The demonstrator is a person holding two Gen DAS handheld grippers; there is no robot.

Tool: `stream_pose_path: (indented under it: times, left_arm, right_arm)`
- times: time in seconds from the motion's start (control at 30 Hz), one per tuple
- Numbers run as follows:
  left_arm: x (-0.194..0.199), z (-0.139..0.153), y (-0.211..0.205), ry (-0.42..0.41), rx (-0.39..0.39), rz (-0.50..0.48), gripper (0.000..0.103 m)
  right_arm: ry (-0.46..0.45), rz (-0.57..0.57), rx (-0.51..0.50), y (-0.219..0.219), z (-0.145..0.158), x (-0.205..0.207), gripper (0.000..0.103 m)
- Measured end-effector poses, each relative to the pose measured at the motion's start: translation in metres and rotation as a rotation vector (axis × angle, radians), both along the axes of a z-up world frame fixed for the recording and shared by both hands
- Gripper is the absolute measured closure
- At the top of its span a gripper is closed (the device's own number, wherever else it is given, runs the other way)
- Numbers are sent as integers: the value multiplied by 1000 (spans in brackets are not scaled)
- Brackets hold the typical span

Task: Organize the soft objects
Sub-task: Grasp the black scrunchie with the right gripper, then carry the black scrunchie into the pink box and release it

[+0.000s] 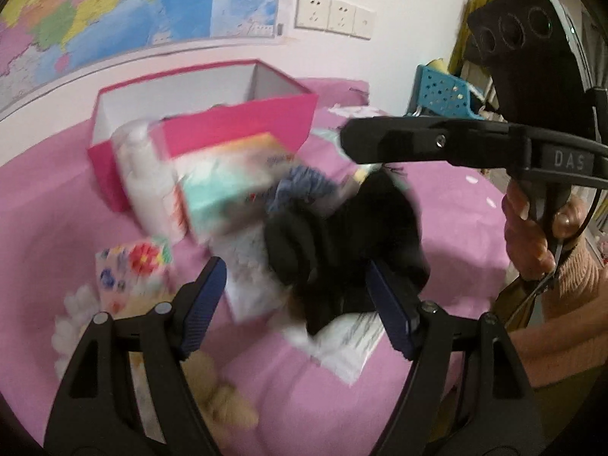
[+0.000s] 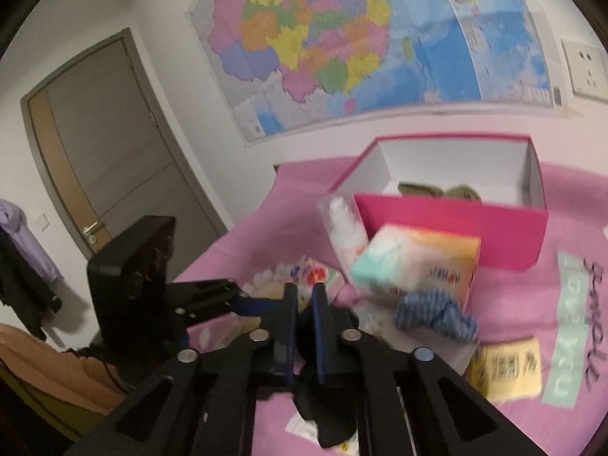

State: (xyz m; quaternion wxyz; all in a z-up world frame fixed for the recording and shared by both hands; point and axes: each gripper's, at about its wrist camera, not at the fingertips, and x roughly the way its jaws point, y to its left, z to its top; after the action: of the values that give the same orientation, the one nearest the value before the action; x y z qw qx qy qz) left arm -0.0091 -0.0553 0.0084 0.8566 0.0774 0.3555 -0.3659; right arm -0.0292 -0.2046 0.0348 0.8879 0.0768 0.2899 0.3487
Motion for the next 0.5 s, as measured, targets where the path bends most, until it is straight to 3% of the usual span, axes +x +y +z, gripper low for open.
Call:
stream_pose_path:
  times: [0.13,0.23,0.27,0.3,0.37,0.5]
  left_arm:
    - [27,0,-11,27,-16,3,47]
    - [36,-11,-14,40,37,26,47]
    - [35,-14,-11,51,38,21,47]
    - [33,-17,-7,57,37,19,47]
    - [27,-21,1,61,37,17,46]
    - [23,-24,14,74,33,24,37]
  right_arm:
    - [-18,-13,-39,0,9,15,98]
    - [19,-60,-126,-8,-1,20,93]
    - [37,-60,-144,-12,-8,19,80]
    - [57,-54,-157,-15,-14,15,57]
    - [79,-64,-200,-13,-27,9,39]
    - [176,-2,-226,0,-57,17,39]
